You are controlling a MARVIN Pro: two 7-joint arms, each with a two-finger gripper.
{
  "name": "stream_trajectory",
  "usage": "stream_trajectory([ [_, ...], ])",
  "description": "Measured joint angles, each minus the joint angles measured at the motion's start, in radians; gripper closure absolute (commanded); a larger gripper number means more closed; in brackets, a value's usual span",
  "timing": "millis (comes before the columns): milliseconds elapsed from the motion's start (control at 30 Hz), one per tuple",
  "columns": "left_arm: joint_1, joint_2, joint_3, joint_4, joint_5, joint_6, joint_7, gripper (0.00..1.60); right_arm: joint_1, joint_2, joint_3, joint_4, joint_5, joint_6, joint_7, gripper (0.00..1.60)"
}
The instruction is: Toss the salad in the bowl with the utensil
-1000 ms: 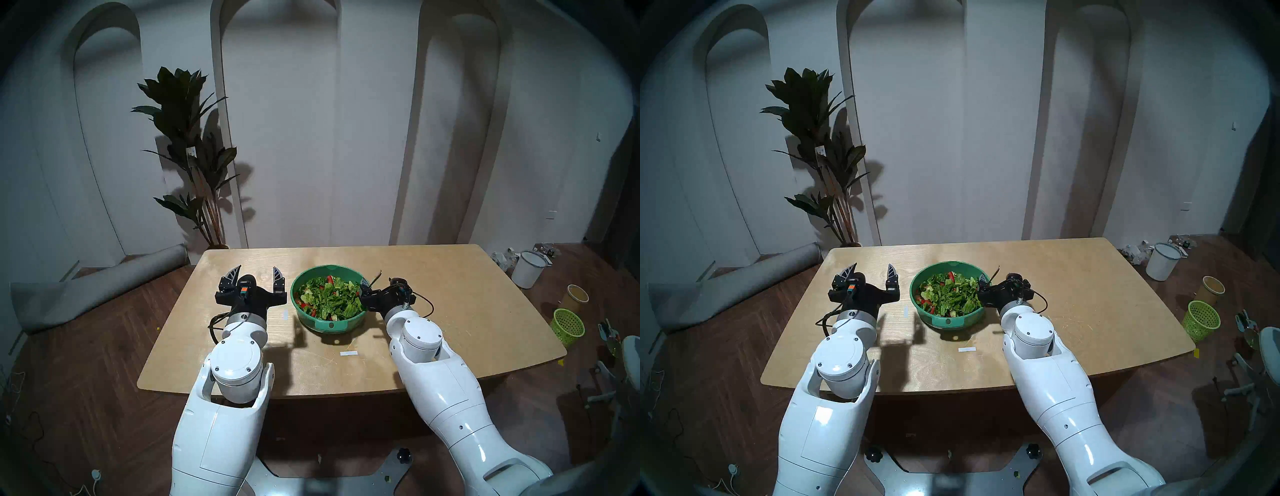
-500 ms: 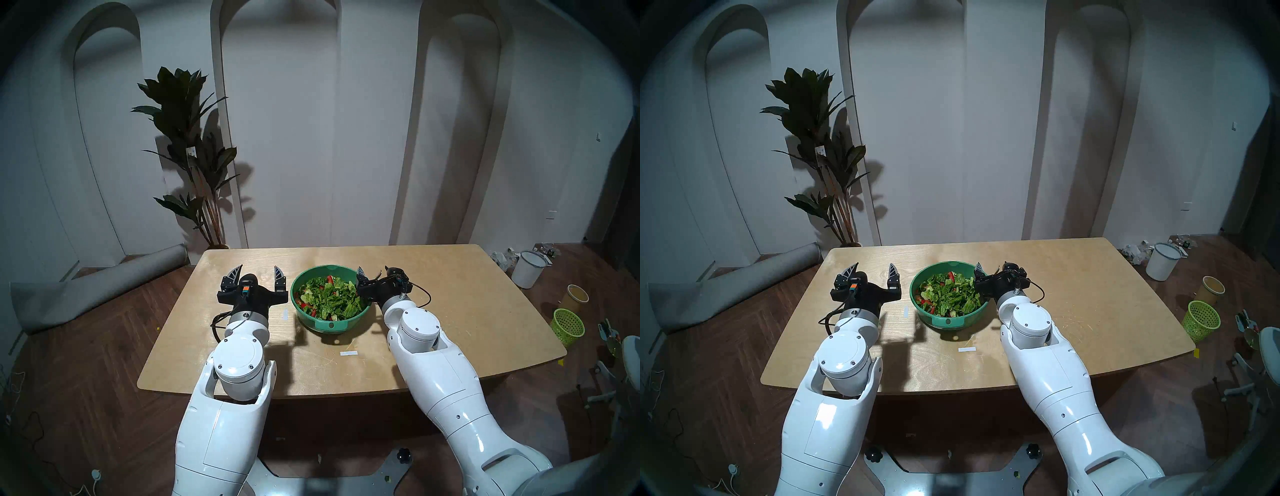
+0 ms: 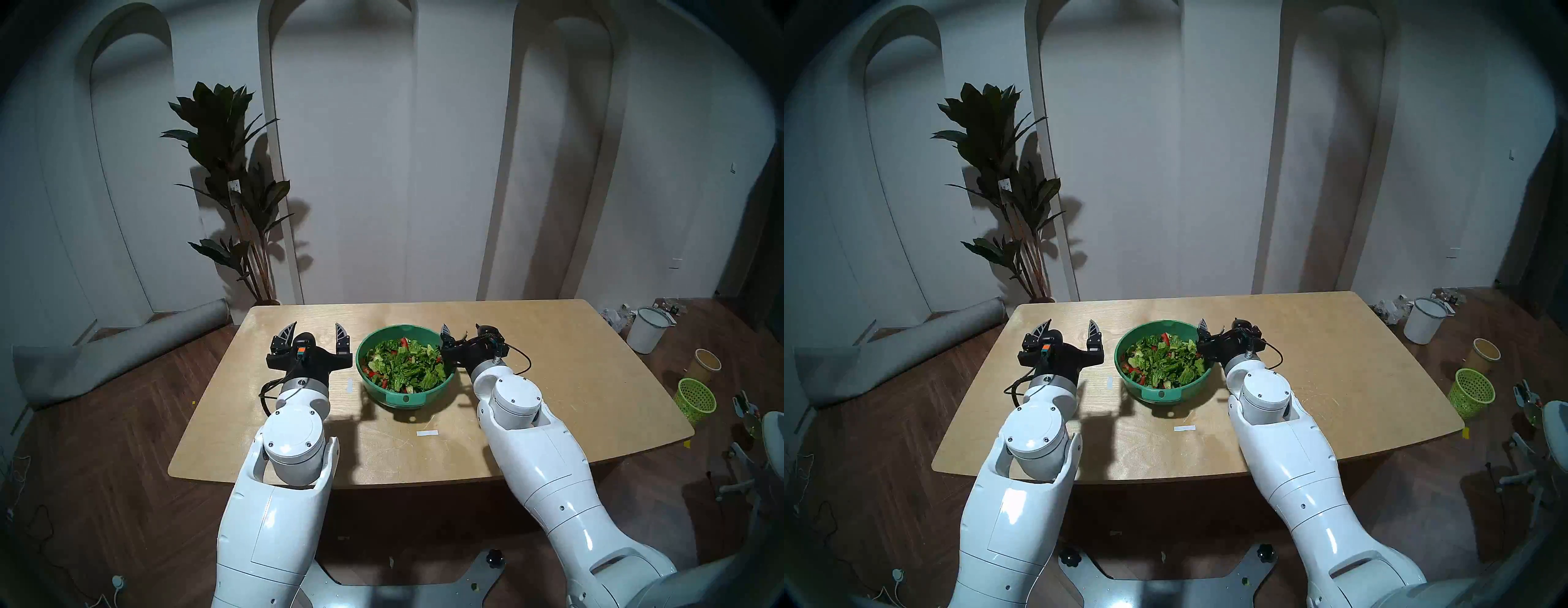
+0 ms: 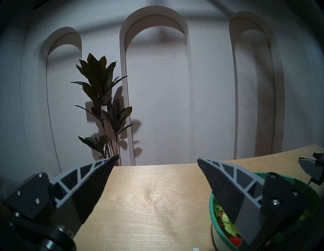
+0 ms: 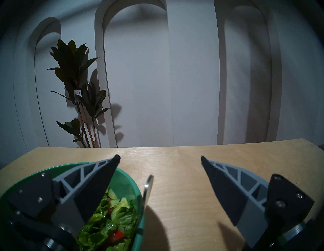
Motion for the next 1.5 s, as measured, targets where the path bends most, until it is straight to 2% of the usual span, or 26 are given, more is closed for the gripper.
stream_trajectory([
  [67,-0.002,0.000,-0.002,0.002,0.000,-0.001,0.000,0.00,-0.003,-0.001,0.001,-0.006,0.000,0.002,-0.006,0.00],
  [100,-0.003,0.000,-0.003,0.002,0.000,-0.001,0.000,0.00,-0.007,-0.003,0.002,-0.011,0.000,0.004,-0.010,0.07],
  [133,-0.005,-0.001,-0.004,0.003,0.000,-0.001,0.000,0.00,-0.011,-0.004,0.003,-0.016,0.000,0.006,-0.013,0.22],
  [167,-0.005,-0.001,-0.004,0.004,0.000,-0.001,-0.001,0.00,-0.014,-0.004,0.003,-0.019,0.000,0.007,-0.015,0.81],
  [300,-0.007,-0.001,-0.008,0.005,-0.001,-0.002,-0.002,0.00,-0.032,-0.007,0.004,-0.031,0.002,0.017,-0.025,0.91],
  [400,-0.008,-0.001,-0.012,0.005,-0.002,-0.003,-0.003,0.00,-0.041,-0.011,0.004,-0.037,0.004,0.021,-0.029,0.90],
  [433,-0.008,-0.001,-0.014,0.005,-0.002,-0.003,-0.004,0.00,-0.043,-0.012,0.004,-0.039,0.005,0.021,-0.030,1.15],
  [467,-0.008,-0.001,-0.017,0.005,-0.003,-0.004,-0.004,0.00,-0.045,-0.013,0.004,-0.041,0.006,0.022,-0.032,1.49],
  [500,-0.008,-0.001,-0.020,0.005,-0.004,-0.004,-0.004,0.00,-0.047,-0.014,0.004,-0.043,0.007,0.022,-0.033,1.60],
  [900,-0.013,0.002,-0.050,0.005,-0.012,-0.010,-0.006,0.00,-0.048,-0.026,0.004,-0.047,0.014,0.007,-0.047,1.60],
  [1500,-0.013,0.006,-0.056,0.006,-0.029,-0.032,-0.027,0.00,-0.064,-0.032,0.016,-0.068,0.043,-0.040,-0.050,1.60],
])
